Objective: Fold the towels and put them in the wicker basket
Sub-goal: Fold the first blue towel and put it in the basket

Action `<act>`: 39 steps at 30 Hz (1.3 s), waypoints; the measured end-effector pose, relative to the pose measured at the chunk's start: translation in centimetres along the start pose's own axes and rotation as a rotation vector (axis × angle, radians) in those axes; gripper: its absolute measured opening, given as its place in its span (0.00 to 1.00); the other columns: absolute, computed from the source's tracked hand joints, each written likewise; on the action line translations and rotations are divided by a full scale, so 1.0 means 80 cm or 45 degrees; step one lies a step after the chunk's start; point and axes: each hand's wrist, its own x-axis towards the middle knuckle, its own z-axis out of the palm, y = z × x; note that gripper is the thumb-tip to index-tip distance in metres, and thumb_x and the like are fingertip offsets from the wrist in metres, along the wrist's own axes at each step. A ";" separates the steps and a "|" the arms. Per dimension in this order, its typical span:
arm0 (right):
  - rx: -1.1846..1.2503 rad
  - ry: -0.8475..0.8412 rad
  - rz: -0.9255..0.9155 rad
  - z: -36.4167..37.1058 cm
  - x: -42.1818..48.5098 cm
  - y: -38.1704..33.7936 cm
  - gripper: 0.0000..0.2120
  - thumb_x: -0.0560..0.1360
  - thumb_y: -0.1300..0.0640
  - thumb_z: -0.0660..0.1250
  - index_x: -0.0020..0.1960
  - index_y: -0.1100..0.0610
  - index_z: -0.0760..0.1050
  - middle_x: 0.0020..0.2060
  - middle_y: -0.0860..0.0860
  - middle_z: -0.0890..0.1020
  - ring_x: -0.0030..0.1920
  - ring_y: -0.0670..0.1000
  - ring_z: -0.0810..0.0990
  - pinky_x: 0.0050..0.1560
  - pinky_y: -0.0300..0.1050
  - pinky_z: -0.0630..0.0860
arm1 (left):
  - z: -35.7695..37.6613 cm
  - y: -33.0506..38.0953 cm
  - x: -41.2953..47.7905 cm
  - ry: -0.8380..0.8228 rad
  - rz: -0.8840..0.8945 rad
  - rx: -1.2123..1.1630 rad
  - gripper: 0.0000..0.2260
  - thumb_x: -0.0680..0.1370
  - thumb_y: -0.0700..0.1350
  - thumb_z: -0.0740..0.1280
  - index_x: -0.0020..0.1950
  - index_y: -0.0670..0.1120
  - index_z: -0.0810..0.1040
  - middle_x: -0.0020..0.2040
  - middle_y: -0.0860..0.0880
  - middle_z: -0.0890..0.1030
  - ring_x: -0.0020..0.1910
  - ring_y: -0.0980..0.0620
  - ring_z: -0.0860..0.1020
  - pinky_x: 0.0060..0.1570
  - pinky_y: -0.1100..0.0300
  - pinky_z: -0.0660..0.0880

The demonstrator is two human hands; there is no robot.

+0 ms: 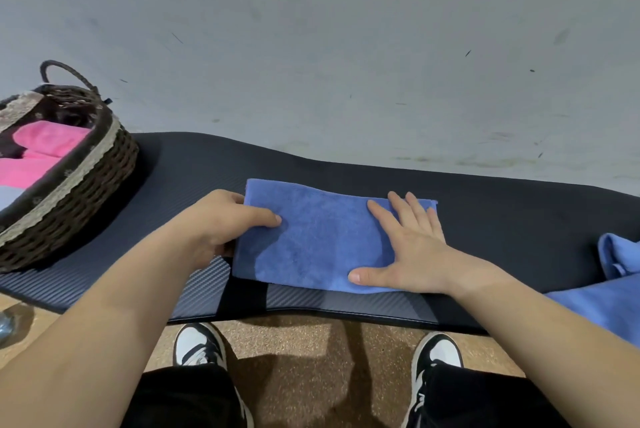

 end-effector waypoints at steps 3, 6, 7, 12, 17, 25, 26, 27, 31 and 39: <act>0.016 -0.009 -0.047 0.007 0.001 -0.012 0.59 0.65 0.20 0.64 0.83 0.40 0.38 0.83 0.48 0.33 0.80 0.52 0.25 0.79 0.58 0.29 | -0.013 -0.003 -0.007 0.051 -0.033 -0.084 0.16 0.69 0.41 0.82 0.55 0.42 0.84 0.45 0.45 0.89 0.47 0.43 0.88 0.48 0.47 0.85; 0.225 0.110 -0.085 -0.004 0.000 -0.020 0.59 0.62 0.21 0.68 0.84 0.42 0.49 0.84 0.49 0.44 0.83 0.51 0.34 0.82 0.55 0.39 | -0.021 0.001 -0.018 0.121 -0.016 -0.179 0.19 0.68 0.42 0.83 0.56 0.41 0.83 0.46 0.43 0.89 0.46 0.42 0.88 0.50 0.45 0.84; 0.329 0.194 -0.071 -0.011 0.000 -0.021 0.55 0.65 0.26 0.73 0.83 0.45 0.56 0.84 0.51 0.51 0.83 0.52 0.41 0.82 0.52 0.45 | -0.020 0.005 -0.022 0.147 0.020 -0.231 0.20 0.68 0.41 0.83 0.57 0.42 0.83 0.47 0.43 0.89 0.45 0.42 0.88 0.50 0.44 0.84; 0.669 0.565 0.067 -0.034 0.001 -0.002 0.15 0.75 0.44 0.76 0.58 0.50 0.82 0.52 0.48 0.81 0.55 0.47 0.78 0.55 0.40 0.73 | 0.019 0.036 -0.048 0.208 0.346 -0.292 0.28 0.72 0.39 0.80 0.69 0.52 0.75 0.57 0.50 0.85 0.51 0.50 0.86 0.50 0.50 0.84; 1.095 0.324 0.241 -0.036 -0.001 0.015 0.15 0.80 0.51 0.71 0.47 0.65 0.80 0.32 0.53 0.82 0.30 0.50 0.77 0.30 0.43 0.74 | 0.103 0.065 -0.050 0.219 0.565 0.042 0.42 0.74 0.44 0.77 0.82 0.57 0.58 0.57 0.51 0.79 0.50 0.56 0.82 0.48 0.60 0.82; 1.430 0.349 0.443 -0.042 -0.001 0.032 0.23 0.82 0.47 0.67 0.52 0.70 0.79 0.33 0.57 0.81 0.28 0.52 0.79 0.31 0.44 0.80 | 0.204 0.078 -0.019 0.062 0.651 0.247 0.41 0.75 0.43 0.75 0.83 0.47 0.57 0.47 0.53 0.80 0.45 0.58 0.81 0.42 0.70 0.76; 1.438 0.329 0.427 -0.042 -0.002 0.034 0.22 0.82 0.47 0.67 0.50 0.68 0.80 0.34 0.56 0.81 0.29 0.52 0.80 0.32 0.43 0.80 | 0.209 0.076 -0.017 0.027 0.654 0.273 0.42 0.75 0.46 0.77 0.83 0.47 0.56 0.50 0.52 0.81 0.48 0.56 0.82 0.48 0.67 0.78; 1.432 0.305 0.402 -0.042 -0.003 0.036 0.20 0.82 0.47 0.68 0.48 0.66 0.80 0.35 0.56 0.82 0.30 0.50 0.81 0.32 0.43 0.80 | 0.210 0.073 -0.016 -0.013 0.648 0.284 0.44 0.75 0.48 0.77 0.83 0.49 0.55 0.55 0.50 0.81 0.51 0.53 0.83 0.54 0.62 0.79; 1.370 0.265 0.319 -0.040 -0.008 0.035 0.12 0.78 0.52 0.75 0.44 0.60 0.79 0.35 0.52 0.83 0.28 0.43 0.81 0.29 0.37 0.77 | 0.188 0.061 -0.016 0.105 0.697 0.290 0.40 0.72 0.54 0.79 0.79 0.54 0.65 0.58 0.54 0.81 0.50 0.51 0.83 0.58 0.56 0.79; 1.192 0.346 0.375 -0.035 0.000 0.033 0.13 0.77 0.54 0.75 0.49 0.63 0.76 0.39 0.55 0.83 0.29 0.49 0.80 0.29 0.43 0.79 | 0.138 0.021 0.003 0.356 0.409 0.470 0.29 0.69 0.59 0.80 0.61 0.47 0.73 0.48 0.53 0.79 0.48 0.54 0.79 0.39 0.62 0.73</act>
